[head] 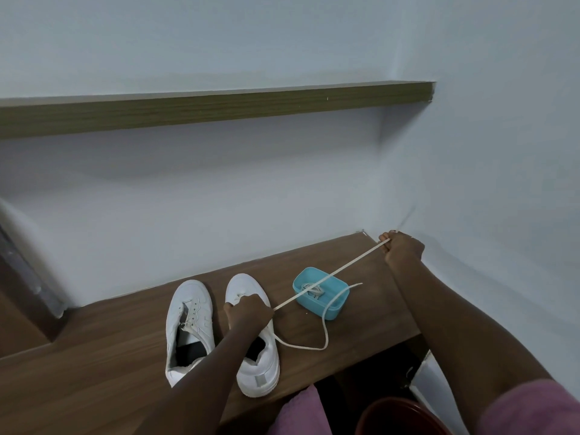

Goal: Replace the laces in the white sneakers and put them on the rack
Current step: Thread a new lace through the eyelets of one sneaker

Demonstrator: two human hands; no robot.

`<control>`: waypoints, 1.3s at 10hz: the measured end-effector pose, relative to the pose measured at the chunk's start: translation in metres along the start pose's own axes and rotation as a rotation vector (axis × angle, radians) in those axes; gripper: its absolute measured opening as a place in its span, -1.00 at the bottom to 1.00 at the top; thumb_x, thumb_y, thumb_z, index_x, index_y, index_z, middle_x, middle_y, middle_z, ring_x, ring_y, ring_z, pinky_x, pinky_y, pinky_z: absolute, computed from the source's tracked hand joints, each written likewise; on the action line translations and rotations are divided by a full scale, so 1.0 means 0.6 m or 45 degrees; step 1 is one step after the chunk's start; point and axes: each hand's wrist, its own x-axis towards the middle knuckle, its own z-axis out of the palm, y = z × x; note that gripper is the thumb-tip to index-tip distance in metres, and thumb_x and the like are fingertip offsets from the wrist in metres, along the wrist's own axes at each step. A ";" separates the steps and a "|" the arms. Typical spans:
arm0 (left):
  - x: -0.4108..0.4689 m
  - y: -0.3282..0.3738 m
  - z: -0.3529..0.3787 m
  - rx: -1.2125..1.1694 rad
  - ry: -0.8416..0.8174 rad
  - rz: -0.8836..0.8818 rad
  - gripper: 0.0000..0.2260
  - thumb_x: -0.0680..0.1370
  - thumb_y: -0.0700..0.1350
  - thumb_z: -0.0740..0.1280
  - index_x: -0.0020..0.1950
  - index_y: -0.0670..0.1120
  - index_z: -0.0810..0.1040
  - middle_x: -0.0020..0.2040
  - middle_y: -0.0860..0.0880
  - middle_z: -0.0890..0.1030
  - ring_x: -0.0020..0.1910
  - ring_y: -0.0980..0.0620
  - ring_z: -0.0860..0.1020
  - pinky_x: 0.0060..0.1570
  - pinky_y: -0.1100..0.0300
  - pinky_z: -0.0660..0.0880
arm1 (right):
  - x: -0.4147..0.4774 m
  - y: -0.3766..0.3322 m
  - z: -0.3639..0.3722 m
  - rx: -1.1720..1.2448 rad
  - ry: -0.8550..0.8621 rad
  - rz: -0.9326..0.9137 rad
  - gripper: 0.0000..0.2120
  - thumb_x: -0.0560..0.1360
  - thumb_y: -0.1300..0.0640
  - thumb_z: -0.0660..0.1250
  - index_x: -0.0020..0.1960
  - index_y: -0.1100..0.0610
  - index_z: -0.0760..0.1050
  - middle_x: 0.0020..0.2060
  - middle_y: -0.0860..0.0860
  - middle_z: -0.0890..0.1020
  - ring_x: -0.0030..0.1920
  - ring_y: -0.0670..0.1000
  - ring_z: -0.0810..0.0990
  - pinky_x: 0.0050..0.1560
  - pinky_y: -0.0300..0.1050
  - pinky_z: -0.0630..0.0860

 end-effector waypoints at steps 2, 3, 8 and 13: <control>-0.004 0.004 -0.003 -0.037 0.014 -0.094 -0.75 0.55 -0.06 0.19 0.13 -0.11 0.55 0.10 -0.04 0.59 0.15 -0.04 0.53 0.29 0.05 0.35 | 0.023 -0.037 -0.029 0.507 0.082 0.074 -0.69 0.60 0.31 0.01 -0.26 0.26 0.41 -0.29 0.08 0.44 -0.54 -0.06 0.54 -0.49 -0.31 0.48; -0.007 0.007 -0.001 -0.083 0.037 -0.089 -0.75 0.56 -0.08 0.19 0.13 -0.14 0.55 0.09 -0.04 0.60 0.12 -0.03 0.55 0.20 0.12 0.41 | 0.034 -0.036 -0.025 0.337 0.136 0.001 -0.71 0.52 0.44 0.14 -0.35 0.24 0.38 -0.42 0.09 0.41 -0.59 -0.05 0.38 -0.58 -0.32 0.32; 0.004 -0.120 -0.014 -0.856 0.175 -0.013 -0.88 0.46 -0.24 0.39 -0.04 -0.12 0.66 -0.05 -0.08 0.68 0.00 -0.04 0.59 0.00 0.23 0.40 | -0.097 0.113 0.112 -0.756 -0.492 -0.479 -0.90 0.48 0.21 0.37 -0.06 0.18 0.65 -0.40 -0.02 0.58 -0.38 -0.09 0.47 -0.27 -0.28 0.39; -0.014 -0.141 0.011 -0.856 0.143 -0.061 -0.65 0.48 -0.20 0.39 -0.50 -0.14 0.42 -0.56 0.00 0.42 -0.48 0.08 0.39 -0.50 0.42 0.31 | -0.251 0.316 0.162 -1.349 -1.087 -0.475 -0.83 0.48 0.25 0.36 -0.02 0.34 0.63 -0.04 0.20 0.67 -0.06 0.07 0.59 -0.12 -0.25 0.35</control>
